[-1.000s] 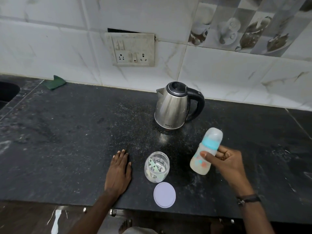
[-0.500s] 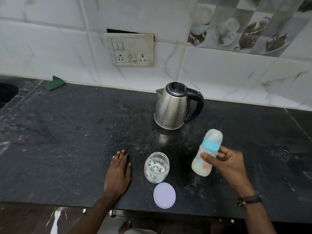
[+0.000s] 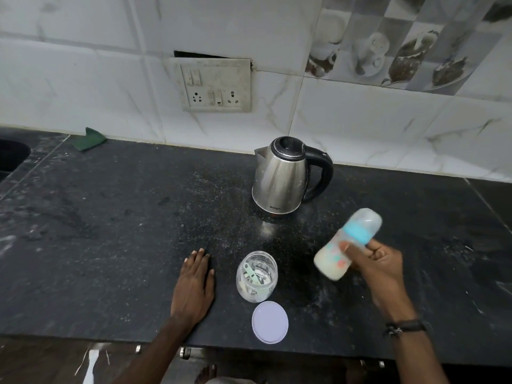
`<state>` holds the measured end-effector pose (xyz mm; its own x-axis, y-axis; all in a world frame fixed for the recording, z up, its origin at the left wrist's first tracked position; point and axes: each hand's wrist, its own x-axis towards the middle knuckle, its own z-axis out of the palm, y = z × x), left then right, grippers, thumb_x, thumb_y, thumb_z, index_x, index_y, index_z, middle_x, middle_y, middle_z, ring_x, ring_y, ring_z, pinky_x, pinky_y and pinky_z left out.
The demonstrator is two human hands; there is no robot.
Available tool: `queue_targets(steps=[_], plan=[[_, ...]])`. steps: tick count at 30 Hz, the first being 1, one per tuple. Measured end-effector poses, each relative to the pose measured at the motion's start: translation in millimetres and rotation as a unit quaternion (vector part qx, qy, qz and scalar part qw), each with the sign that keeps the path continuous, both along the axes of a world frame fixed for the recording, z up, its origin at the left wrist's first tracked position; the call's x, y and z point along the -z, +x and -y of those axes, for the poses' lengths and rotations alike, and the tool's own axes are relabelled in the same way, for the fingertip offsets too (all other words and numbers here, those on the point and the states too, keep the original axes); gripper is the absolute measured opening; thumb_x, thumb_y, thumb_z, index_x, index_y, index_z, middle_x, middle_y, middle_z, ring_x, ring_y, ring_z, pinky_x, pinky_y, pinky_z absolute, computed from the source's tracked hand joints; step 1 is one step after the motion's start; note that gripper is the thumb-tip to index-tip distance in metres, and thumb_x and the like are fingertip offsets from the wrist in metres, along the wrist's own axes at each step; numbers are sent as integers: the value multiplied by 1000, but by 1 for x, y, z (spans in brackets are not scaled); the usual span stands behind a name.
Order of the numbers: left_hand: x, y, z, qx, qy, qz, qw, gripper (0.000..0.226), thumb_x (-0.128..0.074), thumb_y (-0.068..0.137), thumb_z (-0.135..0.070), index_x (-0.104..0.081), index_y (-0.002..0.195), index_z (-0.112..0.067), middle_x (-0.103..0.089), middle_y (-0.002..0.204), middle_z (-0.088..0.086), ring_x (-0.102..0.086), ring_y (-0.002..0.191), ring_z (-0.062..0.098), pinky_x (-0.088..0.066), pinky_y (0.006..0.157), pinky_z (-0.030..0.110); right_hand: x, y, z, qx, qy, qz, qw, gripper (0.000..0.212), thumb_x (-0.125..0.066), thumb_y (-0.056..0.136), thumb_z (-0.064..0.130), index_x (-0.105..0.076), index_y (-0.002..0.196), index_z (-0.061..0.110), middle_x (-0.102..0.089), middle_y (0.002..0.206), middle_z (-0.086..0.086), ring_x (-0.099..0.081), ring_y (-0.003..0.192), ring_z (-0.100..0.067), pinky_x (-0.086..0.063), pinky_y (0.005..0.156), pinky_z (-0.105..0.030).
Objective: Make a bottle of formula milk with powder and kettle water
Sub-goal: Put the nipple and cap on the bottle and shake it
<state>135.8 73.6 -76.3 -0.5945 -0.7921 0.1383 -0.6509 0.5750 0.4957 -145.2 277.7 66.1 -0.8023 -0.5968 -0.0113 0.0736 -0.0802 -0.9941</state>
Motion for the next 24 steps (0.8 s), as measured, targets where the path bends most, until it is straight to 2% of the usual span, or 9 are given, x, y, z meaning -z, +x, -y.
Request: queue_targets(steps=[2,5,6,9,12,15,18,21,24], plan=[[0,-1,0,-2,4,4,1000,55,-32,97,-36,-54,136,-3,-45,150,14,-38,141,29,-25,120,41,-2,-5,-2,16,-33,21,999,26,-74,77,8,-70,102,3,-78,82,0,-72,68,-7,-54,56,-16],[0,0,-1,-2,3,6,1000,56,-31,97,-36,-53,136,-3,-45,150,13,-38,142,29,-25,120,41,-4,-10,-6,-90,53,-30,994,43,-82,63,10,-72,105,5,-78,92,-5,-75,81,-17,-59,66,-23],[0,0,-1,-1,3,5,1000,56,-31,97,-37,-53,136,-3,-45,150,13,-38,142,28,-25,120,41,-4,-12,-7,-89,62,-45,993,45,-84,61,10,-73,105,7,-78,94,-5,-75,85,-18,-59,68,-24],[-2,0,0,-2,6,5,1000,58,-29,97,-38,-53,137,-3,-45,150,14,-37,142,28,-25,120,42,-3,-20,-12,-36,15,-20,999,39,-83,61,8,-76,99,7,-77,97,-11,-75,85,-20,-59,69,-26],[-3,-1,-2,0,5,6,1000,58,-29,97,-38,-53,137,-3,-44,150,14,-37,142,29,-24,120,42,-5,-26,-15,-100,53,-49,992,37,-85,59,10,-78,96,12,-77,96,-13,-75,86,-25,-60,69,-28],[-5,0,-2,-1,7,3,1000,58,-29,97,-38,-53,137,-3,-44,150,14,-37,142,29,-25,120,42,-7,-29,-16,-58,33,-31,997,38,-84,61,8,-77,98,9,-77,97,-12,-75,86,-21,-59,70,-27],[-6,0,-3,-1,8,-1,1000,59,-29,97,-38,-54,136,-2,-46,149,15,-39,141,30,-26,119,43,-7,-28,-16,-100,67,-32,992,35,-84,60,10,-78,94,10,-77,96,-13,-75,85,-24,-60,67,-28],[-6,0,-2,-2,9,-2,1000,58,-29,97,-37,-54,135,-2,-46,149,15,-39,141,31,-27,119,44,-4,-29,-16,-44,17,-1,999,33,-78,65,7,-75,99,8,-77,94,-8,-75,84,-19,-60,67,-27],[-6,-1,-2,-1,9,-2,1000,59,-29,97,-38,-54,135,-2,-46,148,16,-39,141,31,-28,119,45,-5,-26,-15,-79,45,2,996,26,-78,65,9,-79,90,13,-78,91,-10,-75,80,-19,-61,66,-29]])
